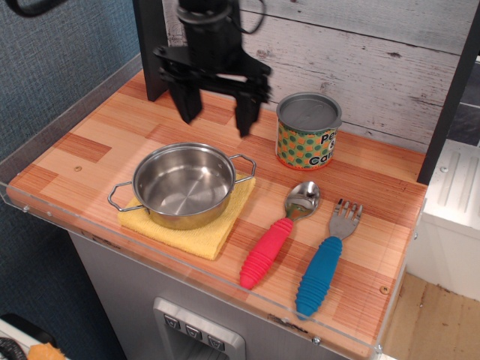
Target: Moved red fork to the left side next to the pot
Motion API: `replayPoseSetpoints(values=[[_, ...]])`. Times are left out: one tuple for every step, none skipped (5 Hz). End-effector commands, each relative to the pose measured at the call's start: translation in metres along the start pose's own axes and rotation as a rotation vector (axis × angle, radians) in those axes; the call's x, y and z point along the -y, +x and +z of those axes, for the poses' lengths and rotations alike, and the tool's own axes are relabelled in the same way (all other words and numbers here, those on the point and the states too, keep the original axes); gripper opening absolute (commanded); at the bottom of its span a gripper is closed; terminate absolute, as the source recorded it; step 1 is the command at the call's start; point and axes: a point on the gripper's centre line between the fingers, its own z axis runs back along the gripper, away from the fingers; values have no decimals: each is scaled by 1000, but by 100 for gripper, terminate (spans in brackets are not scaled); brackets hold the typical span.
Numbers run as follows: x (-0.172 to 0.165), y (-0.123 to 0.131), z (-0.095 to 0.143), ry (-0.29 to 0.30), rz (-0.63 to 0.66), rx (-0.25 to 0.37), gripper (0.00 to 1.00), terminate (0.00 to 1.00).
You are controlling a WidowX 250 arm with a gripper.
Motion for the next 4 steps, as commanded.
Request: replayPoseSetpoints(values=[[37, -23, 3, -27, -93, 34, 100, 0], [44, -31, -6, -26, -106, 18, 100, 0], [58, -33, -17, -20, -149, 1, 100, 0], [66, -33, -31, -20, -167, -17, 100, 0]])
